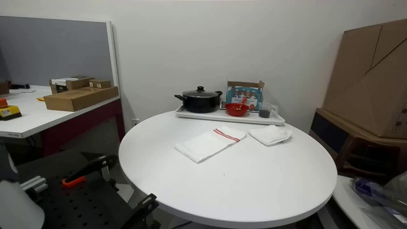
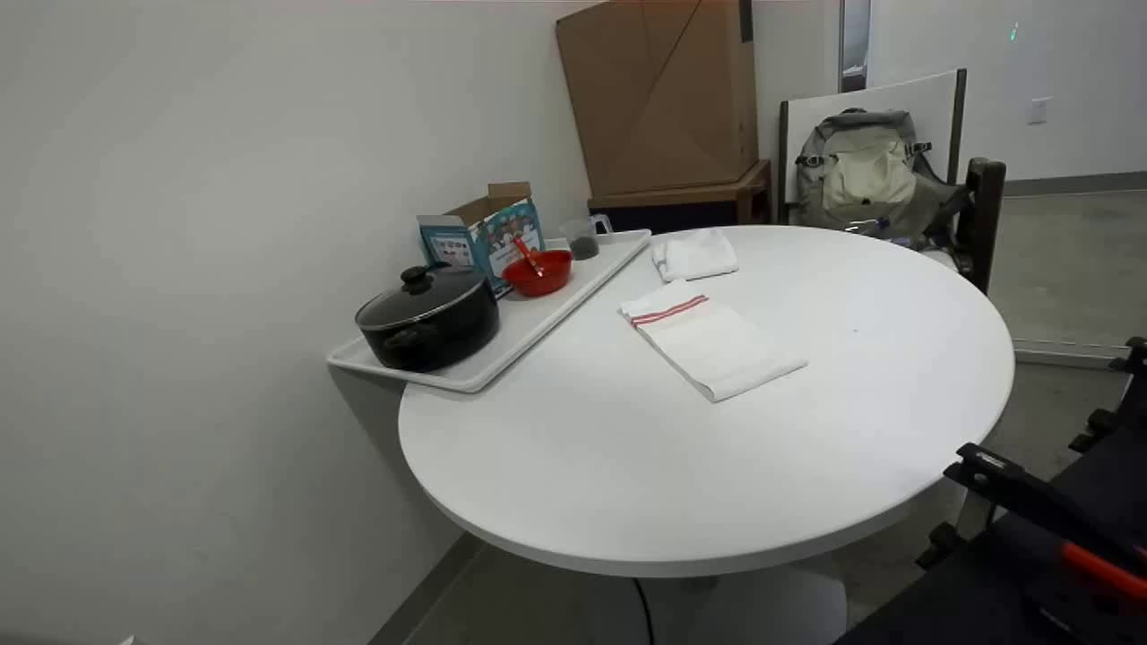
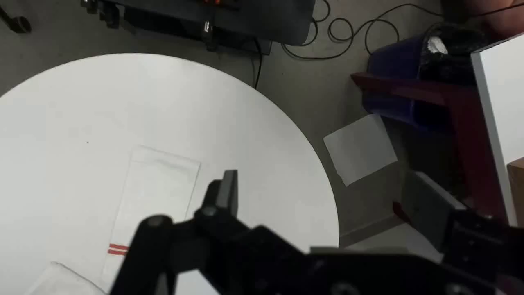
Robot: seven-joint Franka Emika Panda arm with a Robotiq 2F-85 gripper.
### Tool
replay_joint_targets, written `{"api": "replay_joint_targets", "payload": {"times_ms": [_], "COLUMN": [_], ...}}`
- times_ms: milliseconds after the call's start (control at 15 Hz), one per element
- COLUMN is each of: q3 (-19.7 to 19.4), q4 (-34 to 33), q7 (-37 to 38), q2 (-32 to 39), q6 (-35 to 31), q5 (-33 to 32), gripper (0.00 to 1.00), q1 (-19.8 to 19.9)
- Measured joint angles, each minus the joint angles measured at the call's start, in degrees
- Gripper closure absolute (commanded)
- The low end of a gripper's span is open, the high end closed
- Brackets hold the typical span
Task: Fold the cloth in half
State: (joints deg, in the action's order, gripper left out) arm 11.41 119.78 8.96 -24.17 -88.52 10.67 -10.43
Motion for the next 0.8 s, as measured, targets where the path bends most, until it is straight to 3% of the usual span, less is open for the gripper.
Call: {"api": "replay_joint_targets", "payload": {"times_ms": [467,800], "q3": [0.05,0.21], "q4": [0.3,6.14], "q7": [0.93,9.78], "q2": [0.0,0.58], "q6": [-1.65,-17.89], "q5": [0.02,1.11], "gripper": [0.0,0.0], "q1": [0.26,1.88]}}
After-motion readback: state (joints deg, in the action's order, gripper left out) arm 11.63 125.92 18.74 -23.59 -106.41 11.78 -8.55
